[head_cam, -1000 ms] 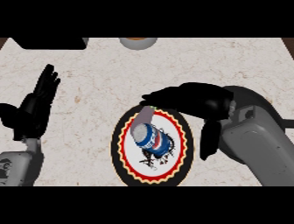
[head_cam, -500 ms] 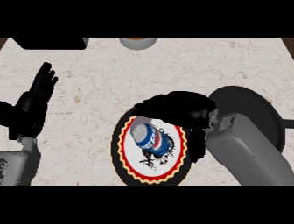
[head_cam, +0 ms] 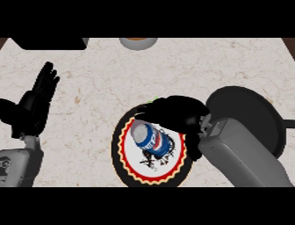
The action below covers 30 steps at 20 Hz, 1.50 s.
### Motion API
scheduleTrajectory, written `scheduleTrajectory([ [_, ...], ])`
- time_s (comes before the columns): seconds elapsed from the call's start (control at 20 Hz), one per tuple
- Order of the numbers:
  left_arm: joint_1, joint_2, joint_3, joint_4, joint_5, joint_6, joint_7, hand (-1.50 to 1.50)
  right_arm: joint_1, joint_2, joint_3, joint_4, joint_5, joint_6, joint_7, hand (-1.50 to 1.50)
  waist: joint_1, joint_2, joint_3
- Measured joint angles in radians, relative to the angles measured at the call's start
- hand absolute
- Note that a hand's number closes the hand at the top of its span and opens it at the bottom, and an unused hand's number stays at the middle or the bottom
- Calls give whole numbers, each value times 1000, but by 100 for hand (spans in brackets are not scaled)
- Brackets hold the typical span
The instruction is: Pick the can from the plate and place it in the pan
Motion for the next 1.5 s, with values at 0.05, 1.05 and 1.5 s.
scheduleTrajectory([
  [0.05,15,4,4,-16,4,-7,5,0,1,8,-1,-1,11,8,2,-150,0,0,0],
  [1.05,-13,-12,38,11,-18,-27,-2,0,45,103,47,171,252,-56,-146,150,-1,-4,1],
  [1.5,-5,-20,43,3,-22,-31,-2,0,48,97,67,189,318,-144,-296,150,1,-11,1],
])
